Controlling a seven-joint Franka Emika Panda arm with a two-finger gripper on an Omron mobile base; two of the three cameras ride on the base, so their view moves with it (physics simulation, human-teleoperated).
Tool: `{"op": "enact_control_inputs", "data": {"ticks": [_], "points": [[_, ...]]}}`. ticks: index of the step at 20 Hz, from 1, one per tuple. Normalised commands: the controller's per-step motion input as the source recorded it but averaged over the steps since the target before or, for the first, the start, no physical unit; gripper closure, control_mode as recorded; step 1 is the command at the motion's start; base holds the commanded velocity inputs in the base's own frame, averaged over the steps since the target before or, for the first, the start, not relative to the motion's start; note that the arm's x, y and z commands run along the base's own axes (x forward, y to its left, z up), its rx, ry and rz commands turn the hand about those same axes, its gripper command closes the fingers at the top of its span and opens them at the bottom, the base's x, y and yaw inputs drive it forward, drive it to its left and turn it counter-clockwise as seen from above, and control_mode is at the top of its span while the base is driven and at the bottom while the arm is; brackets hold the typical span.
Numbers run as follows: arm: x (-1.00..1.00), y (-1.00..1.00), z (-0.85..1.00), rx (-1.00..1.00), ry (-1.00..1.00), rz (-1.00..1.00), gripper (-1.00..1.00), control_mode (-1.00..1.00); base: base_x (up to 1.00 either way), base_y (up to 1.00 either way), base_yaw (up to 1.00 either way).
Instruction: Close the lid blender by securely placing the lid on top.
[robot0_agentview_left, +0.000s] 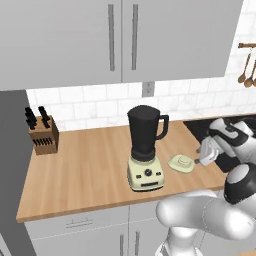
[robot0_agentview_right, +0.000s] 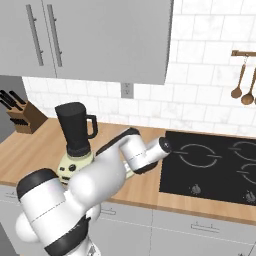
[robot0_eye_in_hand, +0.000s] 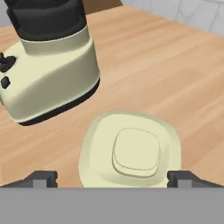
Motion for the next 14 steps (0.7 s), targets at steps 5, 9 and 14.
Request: {"op": "enact_control_inputs", "data": {"ticks": [5,9,14], "points": [[0.27,0.06,0.00,0.00,-0.01,0.10,-1.00,-1.00,0.00,0.00,0.00],[0.23,0.11,0.00,0.00,0.00,0.07,-1.00,-1.00,0.00,0.00,0.00],[0.06,0.03,-0.21,0.00,0.00,0.10,-1.00,-1.00,0.00,0.00,0.00]]}}
